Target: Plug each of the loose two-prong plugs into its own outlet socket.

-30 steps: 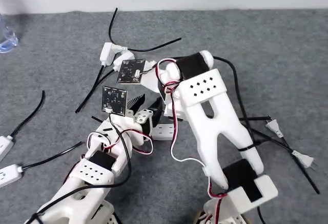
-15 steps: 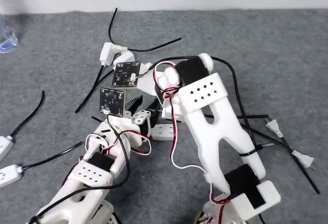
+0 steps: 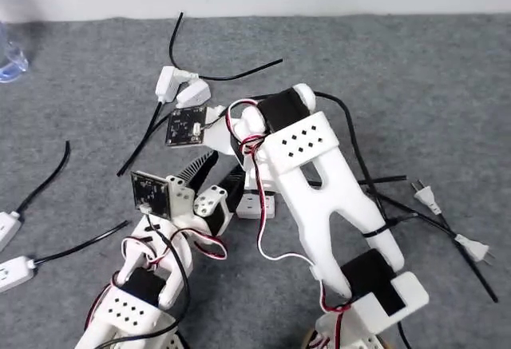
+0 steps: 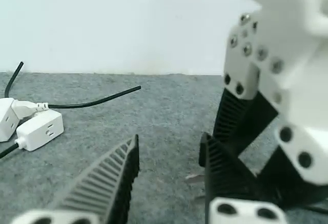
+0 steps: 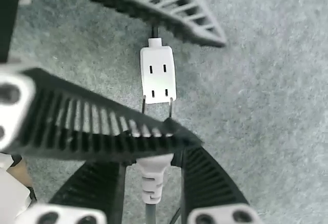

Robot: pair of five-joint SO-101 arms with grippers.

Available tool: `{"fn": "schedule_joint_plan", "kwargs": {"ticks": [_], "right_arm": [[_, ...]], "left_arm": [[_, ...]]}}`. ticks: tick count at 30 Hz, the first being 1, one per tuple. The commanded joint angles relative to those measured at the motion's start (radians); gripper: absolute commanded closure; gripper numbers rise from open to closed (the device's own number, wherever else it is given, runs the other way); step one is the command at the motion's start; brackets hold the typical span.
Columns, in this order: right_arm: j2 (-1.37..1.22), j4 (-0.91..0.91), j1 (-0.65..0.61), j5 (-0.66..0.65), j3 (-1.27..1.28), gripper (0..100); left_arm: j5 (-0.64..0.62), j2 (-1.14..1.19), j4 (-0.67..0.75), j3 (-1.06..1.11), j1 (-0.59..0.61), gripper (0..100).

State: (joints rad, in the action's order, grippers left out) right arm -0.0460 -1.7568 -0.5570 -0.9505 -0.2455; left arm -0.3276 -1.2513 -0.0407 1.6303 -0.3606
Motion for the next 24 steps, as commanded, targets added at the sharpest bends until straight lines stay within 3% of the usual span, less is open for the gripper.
{"fn": "schedule_joint_plan", "kwargs": {"ticks": [1,24], "right_arm": [[0.041,-0.039,-0.024,0.021,-0.077,99.1],[0.331,-0.044,-0.056,0.077,-0.002,99.1]], "left_arm": [[-0.006,-0.018,-0.008,-0.005,-0.009,80],[-0.006,-0.02,-0.049,-0.007,-0.034,80]]}}
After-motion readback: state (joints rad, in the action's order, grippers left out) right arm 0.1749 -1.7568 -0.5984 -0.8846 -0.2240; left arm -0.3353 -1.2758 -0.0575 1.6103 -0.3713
